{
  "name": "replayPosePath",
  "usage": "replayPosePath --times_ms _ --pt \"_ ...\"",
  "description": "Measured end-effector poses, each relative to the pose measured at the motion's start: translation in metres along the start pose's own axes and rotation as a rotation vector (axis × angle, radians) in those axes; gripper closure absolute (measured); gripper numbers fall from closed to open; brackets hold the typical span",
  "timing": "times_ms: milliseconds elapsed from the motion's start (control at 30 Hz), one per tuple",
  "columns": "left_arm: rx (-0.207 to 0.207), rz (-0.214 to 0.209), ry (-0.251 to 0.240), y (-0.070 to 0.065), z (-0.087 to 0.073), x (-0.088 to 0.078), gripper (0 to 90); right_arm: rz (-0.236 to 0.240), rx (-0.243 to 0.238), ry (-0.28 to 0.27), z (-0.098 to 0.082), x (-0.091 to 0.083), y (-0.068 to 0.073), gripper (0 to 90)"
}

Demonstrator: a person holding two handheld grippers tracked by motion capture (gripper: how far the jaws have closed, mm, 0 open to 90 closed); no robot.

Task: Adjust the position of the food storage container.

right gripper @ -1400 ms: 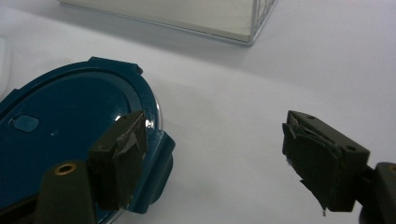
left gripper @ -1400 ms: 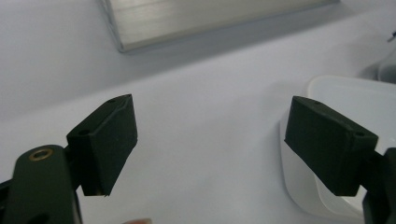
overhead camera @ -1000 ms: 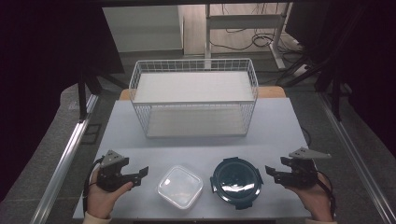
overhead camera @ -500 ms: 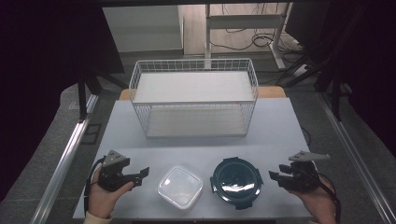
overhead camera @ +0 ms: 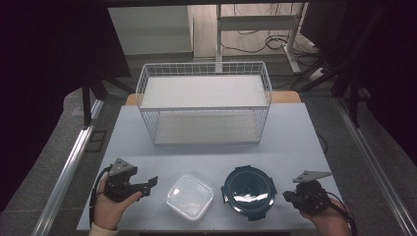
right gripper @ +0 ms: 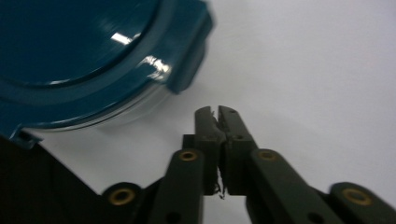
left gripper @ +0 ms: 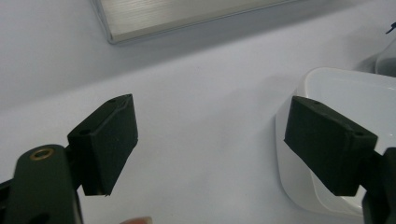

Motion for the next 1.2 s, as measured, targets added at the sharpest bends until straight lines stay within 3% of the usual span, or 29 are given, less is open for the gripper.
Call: replayPosePath --times_ms 100,267,400,567,1067,1133,1200 --pt "0.001 -0.001 -0.003 -0.002 0.001 0.0 16.9 0.017 -0.048 0.047 -0.003 0.006 0.013 89.0" --pt "0.004 -0.001 -0.002 -0.003 0.001 0.0 16.9 0.043 -0.085 0.084 -0.008 0.009 0.024 89.1" --pt "0.003 -0.003 -0.001 -0.004 0.001 0.002 16.9 0.108 -0.128 0.105 -0.011 0.015 0.041 89.1" --pt "0.008 -0.005 0.007 -0.005 -0.001 0.004 16.9 0.178 -0.138 0.12 -0.01 0.02 0.053 89.1" --pt "0.0 0.004 0.007 0.001 0.0 0.003 17.0 0.273 -0.062 0.114 -0.012 0.024 0.056 89.1" --pt "0.006 -0.001 0.008 -0.001 0.0 0.003 17.0 0.323 -0.039 0.094 -0.01 0.025 0.06 89.1" --pt "0.008 -0.002 0.009 -0.001 0.0 0.003 17.0 0.333 -0.035 0.085 -0.009 0.026 0.061 89.1"
Point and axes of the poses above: each handheld gripper's, and its own axes: x roughly forward along the jaws, z roughly out of its top, y roughly to its left, the point moved 4 cm from there along x, roughly forward along the jaws, and after that the axes turned 9 degrees about -y, right-handed, at the moved point
